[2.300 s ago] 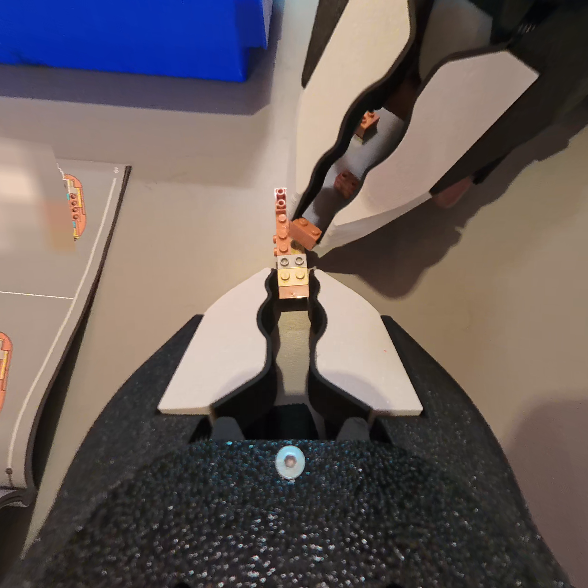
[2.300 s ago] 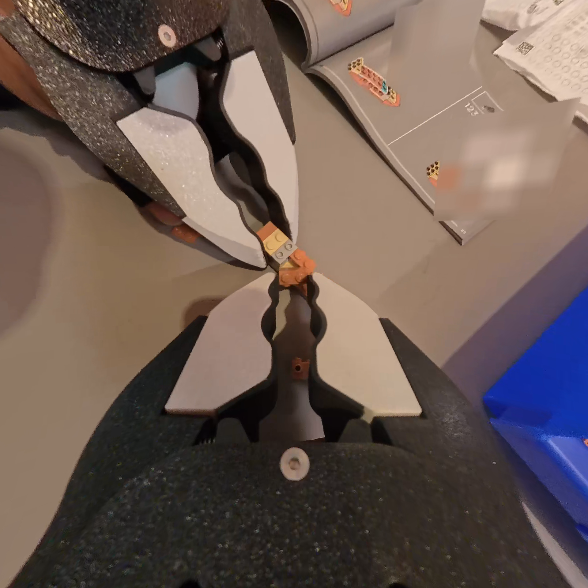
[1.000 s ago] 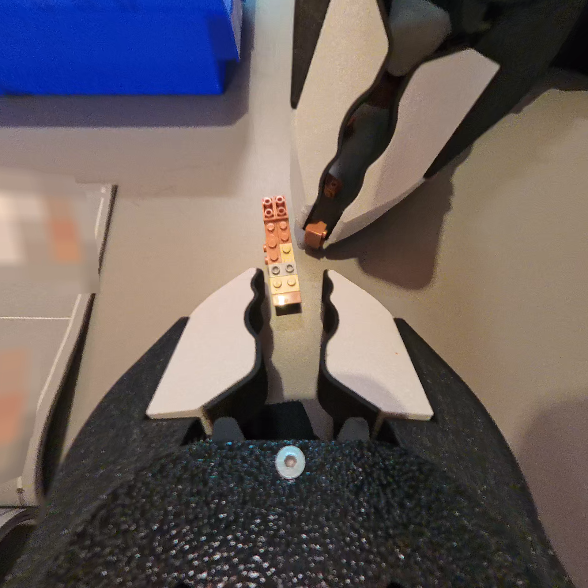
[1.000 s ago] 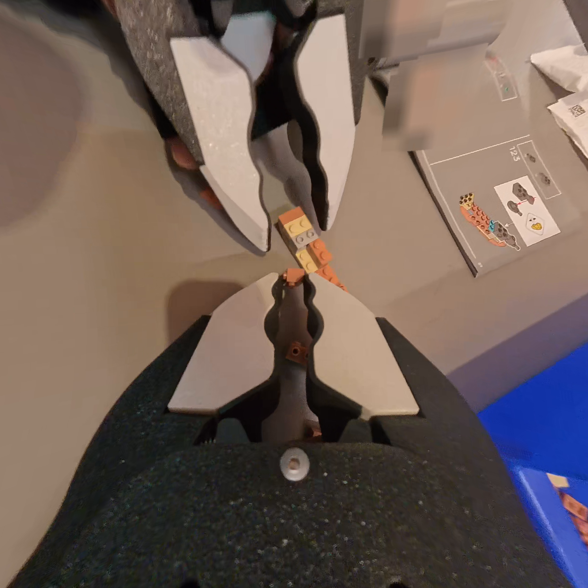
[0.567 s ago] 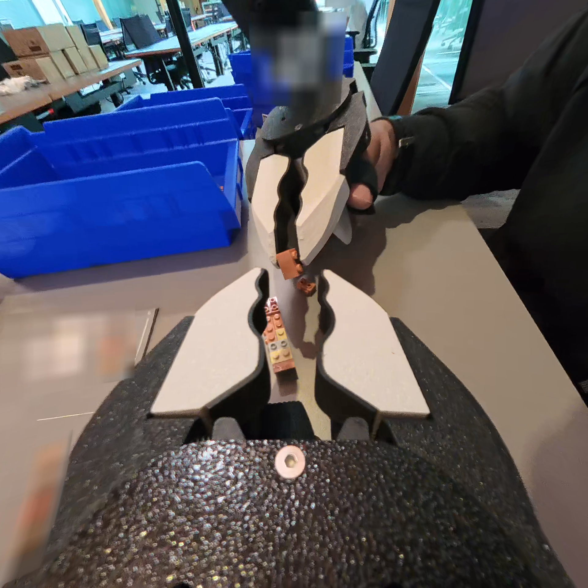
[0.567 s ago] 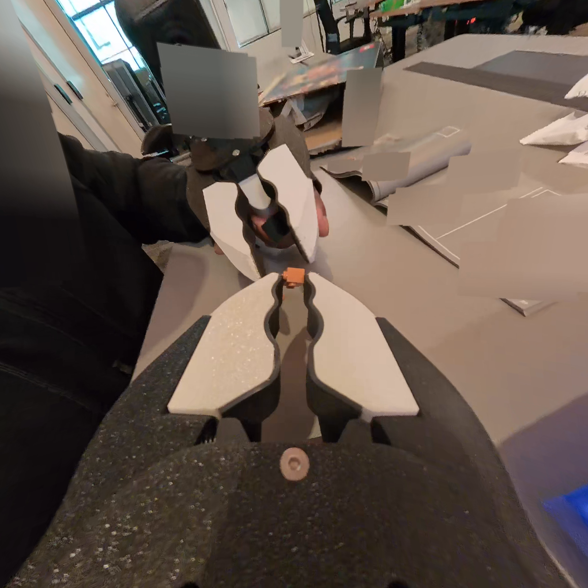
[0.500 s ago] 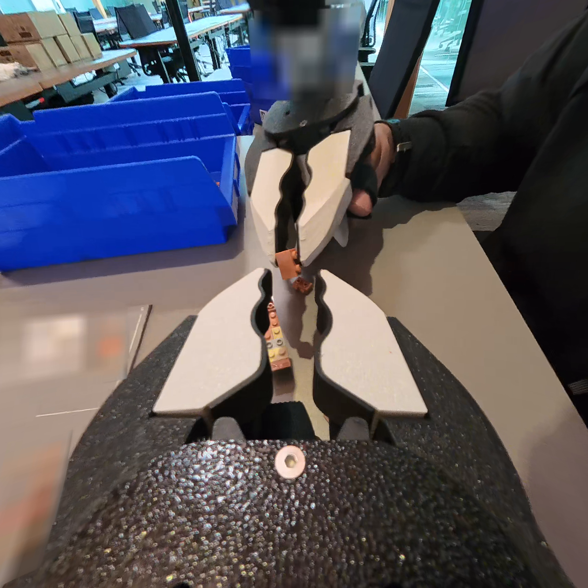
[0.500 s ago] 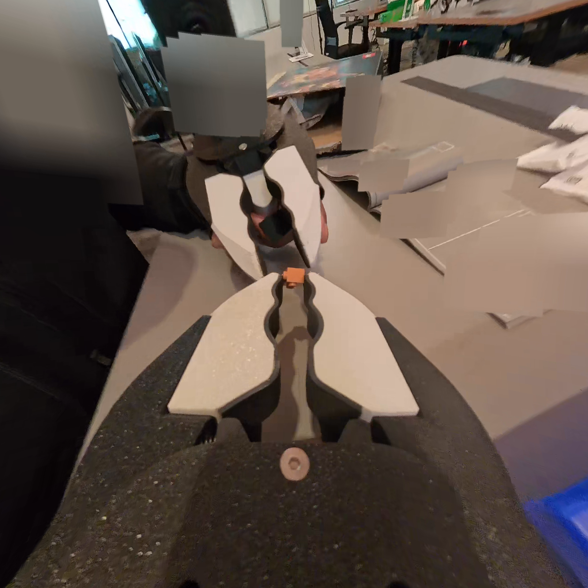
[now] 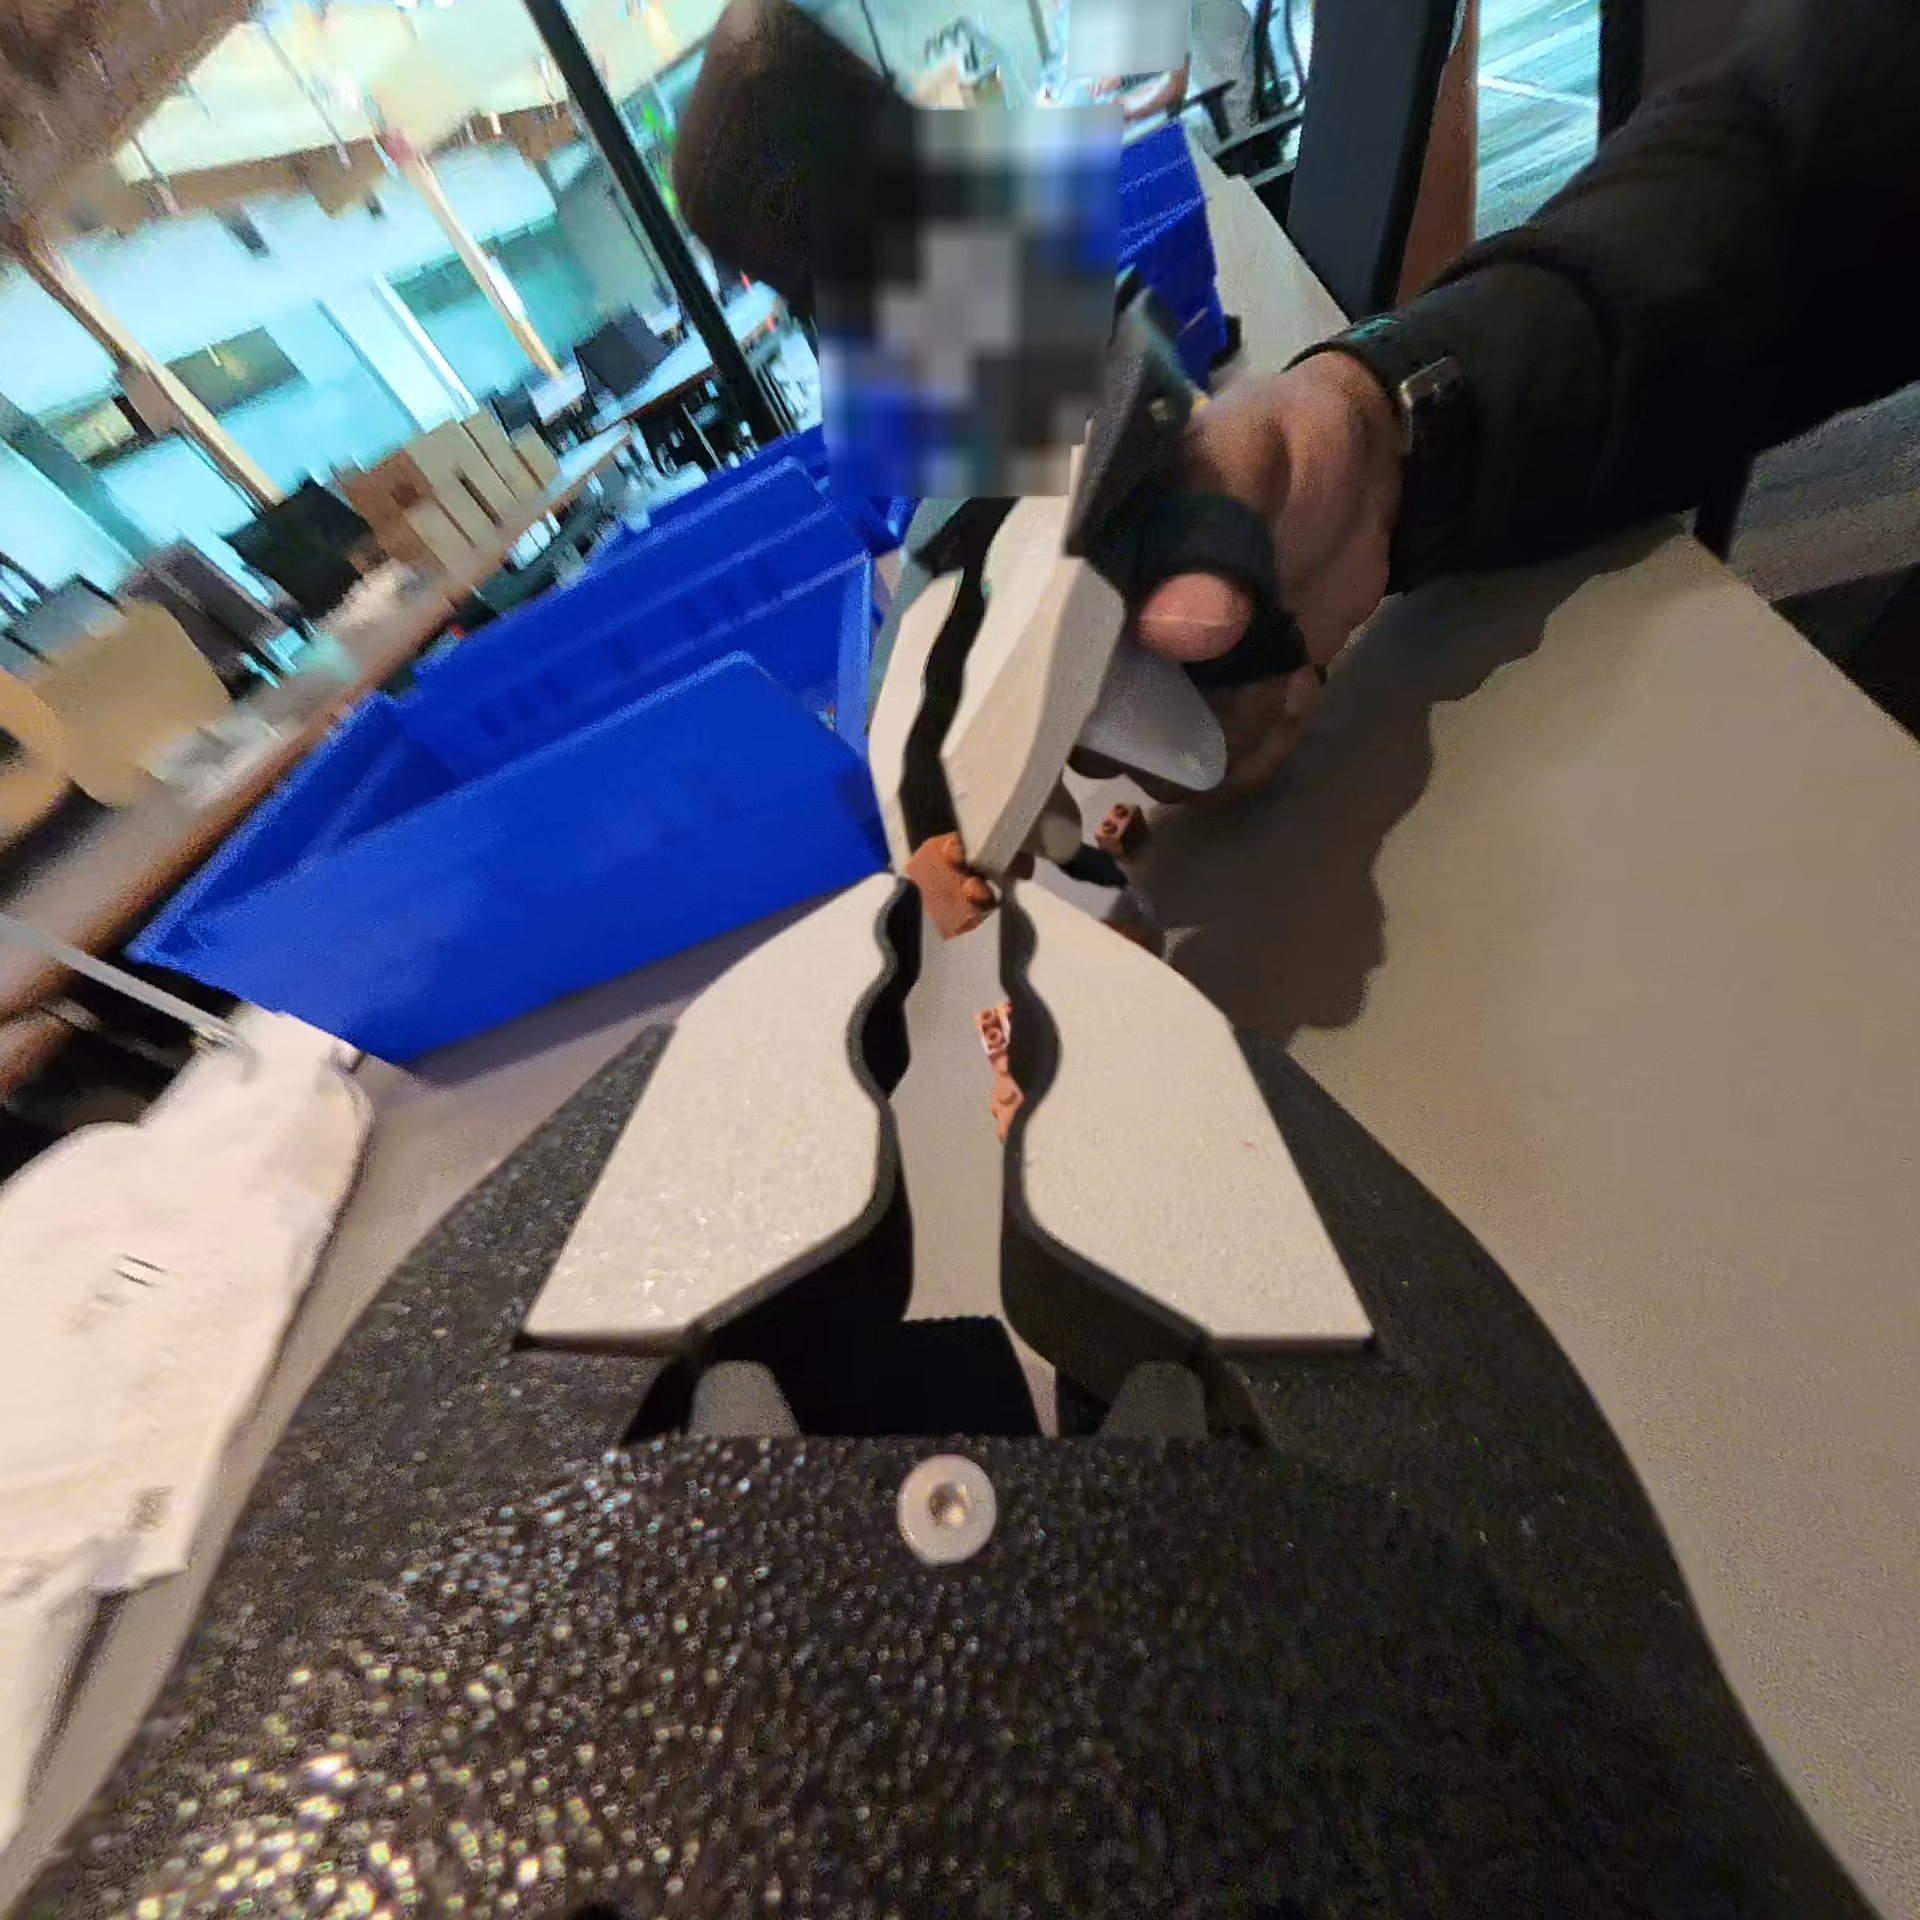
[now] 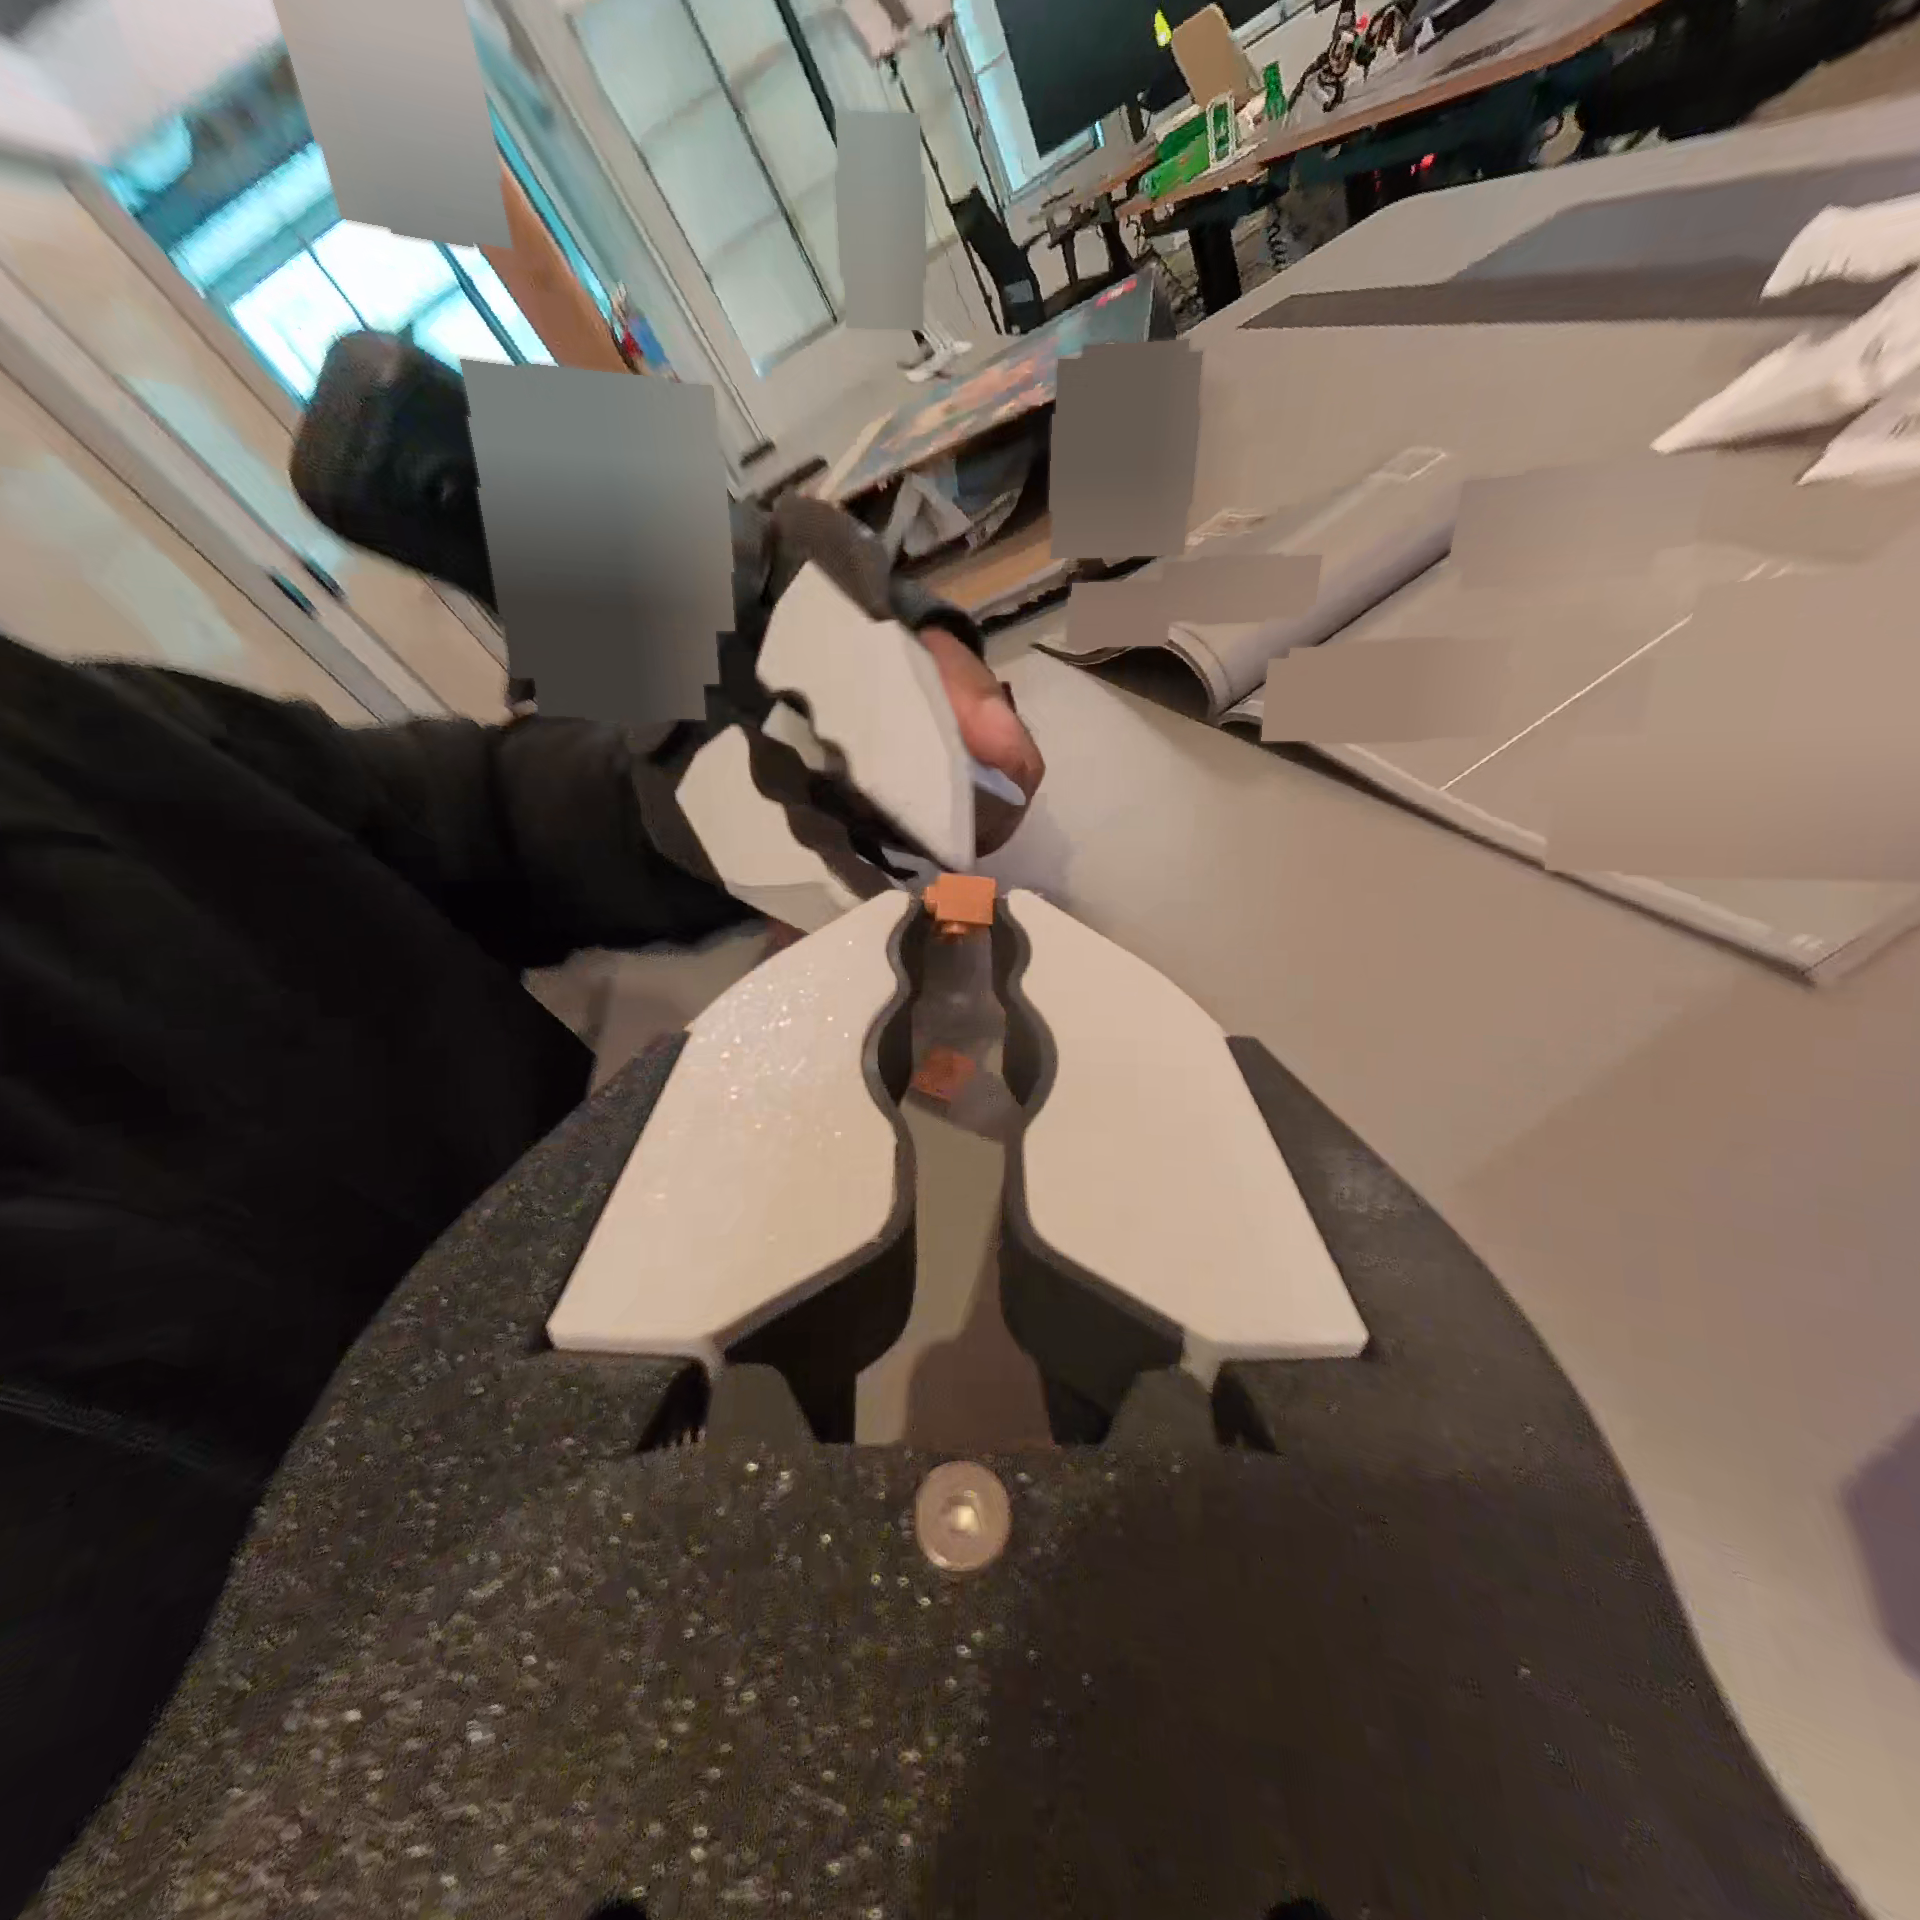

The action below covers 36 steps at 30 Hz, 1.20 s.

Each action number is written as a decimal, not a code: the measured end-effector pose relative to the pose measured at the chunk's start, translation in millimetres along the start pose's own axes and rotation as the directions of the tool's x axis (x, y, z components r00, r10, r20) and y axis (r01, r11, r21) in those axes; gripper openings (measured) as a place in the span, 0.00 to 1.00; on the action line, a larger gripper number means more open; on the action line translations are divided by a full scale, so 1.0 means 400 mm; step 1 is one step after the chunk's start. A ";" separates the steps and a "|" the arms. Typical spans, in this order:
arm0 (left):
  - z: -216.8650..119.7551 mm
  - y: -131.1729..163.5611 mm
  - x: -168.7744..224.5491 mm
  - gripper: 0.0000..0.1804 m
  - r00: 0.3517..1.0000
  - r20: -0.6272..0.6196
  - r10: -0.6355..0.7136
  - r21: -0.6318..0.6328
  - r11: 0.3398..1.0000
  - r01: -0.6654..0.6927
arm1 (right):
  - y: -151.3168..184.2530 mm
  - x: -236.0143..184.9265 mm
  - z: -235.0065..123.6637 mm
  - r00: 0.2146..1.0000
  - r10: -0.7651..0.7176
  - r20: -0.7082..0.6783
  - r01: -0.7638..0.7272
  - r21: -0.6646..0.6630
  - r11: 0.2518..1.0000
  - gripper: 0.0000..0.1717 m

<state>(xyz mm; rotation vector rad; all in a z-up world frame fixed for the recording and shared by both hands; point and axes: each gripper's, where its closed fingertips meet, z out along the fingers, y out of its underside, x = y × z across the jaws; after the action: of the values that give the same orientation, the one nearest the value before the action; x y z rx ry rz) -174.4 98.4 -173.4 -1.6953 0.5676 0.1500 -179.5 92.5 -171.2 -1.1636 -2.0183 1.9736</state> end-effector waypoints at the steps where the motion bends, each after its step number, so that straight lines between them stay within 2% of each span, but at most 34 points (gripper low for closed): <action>1: -0.002 -0.011 0.001 0.06 0.999 0.014 0.036 0.025 0.999 -0.036 | -0.003 0.000 -0.001 0.998 0.057 0.016 -0.057 0.016 0.998 0.07; 4: -0.005 -0.023 -0.008 0.05 0.993 0.068 0.100 0.044 0.994 -0.103 | -0.011 0.005 -0.006 0.976 0.207 0.064 -0.211 0.054 0.976 0.07; 7: -0.003 -0.013 -0.017 0.07 0.985 0.103 0.140 0.011 0.990 -0.142 | -0.017 0.003 -0.010 0.952 0.283 0.114 -0.292 0.073 0.954 0.07; 13: 0.006 0.001 -0.008 0.06 0.985 0.096 0.143 -0.006 0.990 -0.144 | -0.013 -0.008 -0.004 0.938 0.314 0.146 -0.326 0.070 0.943 0.07; 16: 0.007 0.007 -0.009 0.05 0.992 0.084 0.092 -0.021 0.996 -0.090 | -0.008 -0.002 -0.005 0.952 0.278 0.123 -0.288 0.064 0.956 0.07; 20: 0.008 0.003 -0.007 0.05 0.990 0.014 -0.139 0.011 0.990 0.138 | -0.001 0.009 -0.010 0.990 0.131 0.049 -0.132 0.035 0.991 0.16; 23: 0.006 0.018 -0.013 0.05 0.949 -0.037 -0.313 -0.015 0.950 0.313 | 0.003 0.018 -0.019 0.996 -0.081 -0.035 0.080 -0.019 0.997 0.21; 25: 0.005 0.027 -0.007 0.05 0.902 -0.095 -0.421 -0.038 0.907 0.420 | 0.004 0.038 -0.031 0.948 -0.288 -0.133 0.280 -0.075 0.957 0.21; 27: 0.004 0.032 0.005 0.05 0.852 -0.154 -0.499 -0.061 0.866 0.496 | 0.013 0.037 -0.033 0.874 -0.458 -0.161 0.440 -0.138 0.887 0.19; 30: 0.007 0.042 0.019 0.05 0.821 -0.192 -0.538 -0.097 0.843 0.529 | 0.029 0.020 -0.023 0.787 -0.597 -0.155 0.569 -0.193 0.800 0.16; 34: 0.011 0.049 0.039 0.05 0.846 -0.206 -0.491 -0.136 0.871 0.472 | 0.048 0.022 -0.015 0.702 -0.695 -0.159 0.649 -0.258 0.715 0.13; 36: 0.012 0.052 0.046 0.05 0.850 -0.214 -0.481 -0.149 0.876 0.458 | 0.057 0.021 -0.012 0.690 -0.708 -0.147 0.660 -0.272 0.700 0.11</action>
<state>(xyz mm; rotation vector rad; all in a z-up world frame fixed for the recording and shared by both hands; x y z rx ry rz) -166.5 95.7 -200.3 -1.9086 0.3092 -0.4000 -172.4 98.2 -194.3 -0.4803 -2.1111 1.2125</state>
